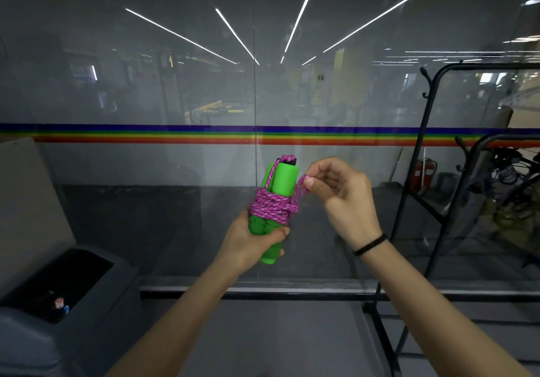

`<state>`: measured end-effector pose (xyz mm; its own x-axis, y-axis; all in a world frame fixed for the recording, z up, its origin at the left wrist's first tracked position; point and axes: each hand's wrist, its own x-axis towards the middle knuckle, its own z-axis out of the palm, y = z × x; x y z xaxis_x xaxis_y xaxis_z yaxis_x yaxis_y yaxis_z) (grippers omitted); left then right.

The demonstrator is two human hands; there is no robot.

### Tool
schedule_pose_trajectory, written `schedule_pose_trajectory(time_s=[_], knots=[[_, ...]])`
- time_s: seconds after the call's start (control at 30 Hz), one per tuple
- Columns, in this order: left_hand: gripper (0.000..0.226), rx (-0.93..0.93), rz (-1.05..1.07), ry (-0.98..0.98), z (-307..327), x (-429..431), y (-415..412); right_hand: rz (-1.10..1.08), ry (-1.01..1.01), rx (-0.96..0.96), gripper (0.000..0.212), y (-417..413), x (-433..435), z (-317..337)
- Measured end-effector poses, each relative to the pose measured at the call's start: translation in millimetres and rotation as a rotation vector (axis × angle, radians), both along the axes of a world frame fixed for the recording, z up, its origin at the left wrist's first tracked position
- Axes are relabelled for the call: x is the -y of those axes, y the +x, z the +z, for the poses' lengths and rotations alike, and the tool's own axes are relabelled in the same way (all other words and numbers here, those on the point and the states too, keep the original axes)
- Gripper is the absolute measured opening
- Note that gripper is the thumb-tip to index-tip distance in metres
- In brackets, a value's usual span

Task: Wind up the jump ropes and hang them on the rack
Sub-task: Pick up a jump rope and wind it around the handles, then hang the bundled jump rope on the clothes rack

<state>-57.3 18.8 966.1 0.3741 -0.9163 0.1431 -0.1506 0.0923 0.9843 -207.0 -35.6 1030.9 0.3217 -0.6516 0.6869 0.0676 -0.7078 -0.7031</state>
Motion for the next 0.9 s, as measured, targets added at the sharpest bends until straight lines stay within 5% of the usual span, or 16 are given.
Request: schedule_pose_trajectory(time_s=[0.17, 0.27, 0.63, 0.8, 0.9], knots=[[0.041, -0.201, -0.111, 0.062, -1, 8, -5, 0.03, -0.04, -0.144, 0.022, 4, 4, 8], [0.056, -0.167, -0.134, 0.109, -7, 15, -8, 0.008, -0.041, -0.187, 0.022, 6, 13, 11], [0.045, -0.082, -0.219, 0.168, -22, 43, -20, -0.139, 0.04, -0.232, 0.007, -8, 41, -8], [0.092, -0.008, -0.15, 0.027, -24, 88, -32, -0.25, 0.059, -0.265, 0.009, -28, 73, -21], [0.064, 0.122, -0.174, -0.114, -15, 125, -42, -0.307, 0.069, -0.255, 0.016, -43, 102, -26]])
